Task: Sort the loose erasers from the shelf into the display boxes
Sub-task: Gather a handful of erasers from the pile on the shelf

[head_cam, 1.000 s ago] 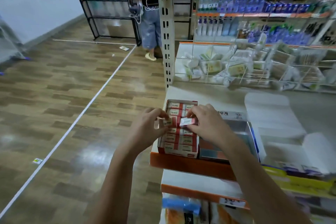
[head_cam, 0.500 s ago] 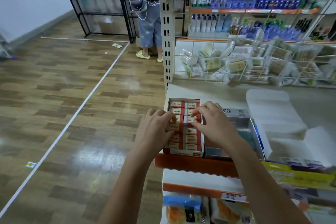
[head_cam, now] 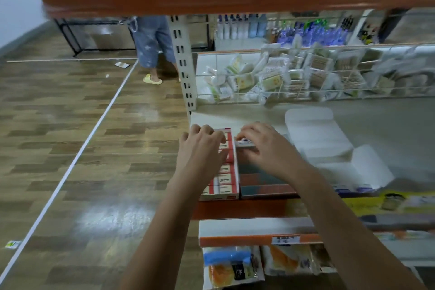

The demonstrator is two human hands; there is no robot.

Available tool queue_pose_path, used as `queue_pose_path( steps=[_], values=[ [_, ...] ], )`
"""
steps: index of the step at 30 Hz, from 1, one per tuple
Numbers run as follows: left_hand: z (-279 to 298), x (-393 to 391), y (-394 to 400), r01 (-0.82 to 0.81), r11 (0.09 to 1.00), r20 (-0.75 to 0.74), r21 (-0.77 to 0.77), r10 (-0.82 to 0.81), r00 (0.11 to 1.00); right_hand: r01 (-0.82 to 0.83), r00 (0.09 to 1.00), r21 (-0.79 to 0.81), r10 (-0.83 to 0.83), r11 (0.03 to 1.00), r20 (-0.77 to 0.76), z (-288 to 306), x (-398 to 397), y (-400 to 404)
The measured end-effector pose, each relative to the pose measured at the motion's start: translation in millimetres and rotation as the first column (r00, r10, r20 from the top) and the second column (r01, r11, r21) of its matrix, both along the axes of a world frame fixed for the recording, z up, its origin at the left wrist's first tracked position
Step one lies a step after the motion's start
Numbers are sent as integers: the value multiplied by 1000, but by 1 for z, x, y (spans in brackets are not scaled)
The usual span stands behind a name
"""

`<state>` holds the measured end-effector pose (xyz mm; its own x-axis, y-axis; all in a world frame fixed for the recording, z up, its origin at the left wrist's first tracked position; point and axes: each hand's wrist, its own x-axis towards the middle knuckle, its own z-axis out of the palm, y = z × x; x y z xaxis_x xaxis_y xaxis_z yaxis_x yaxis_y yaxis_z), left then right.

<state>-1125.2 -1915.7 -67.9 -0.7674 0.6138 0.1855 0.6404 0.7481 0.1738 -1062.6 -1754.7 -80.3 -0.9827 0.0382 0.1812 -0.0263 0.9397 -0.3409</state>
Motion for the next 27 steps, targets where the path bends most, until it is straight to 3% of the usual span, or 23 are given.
queue_pose_path(
  steps=[9,17,27],
  values=[
    [19,81,169,297,955,6,-16,-297,955,285,957,173,-291,943,11,31,118,129],
    [12,229,333,525,851,33,10,-525,851,625,769,189,-639,757,14,25,303,265],
    [-10,333,493,653,744,69,-145,-650,756,799,588,121,-807,589,51,-1,427,391]
  ],
)
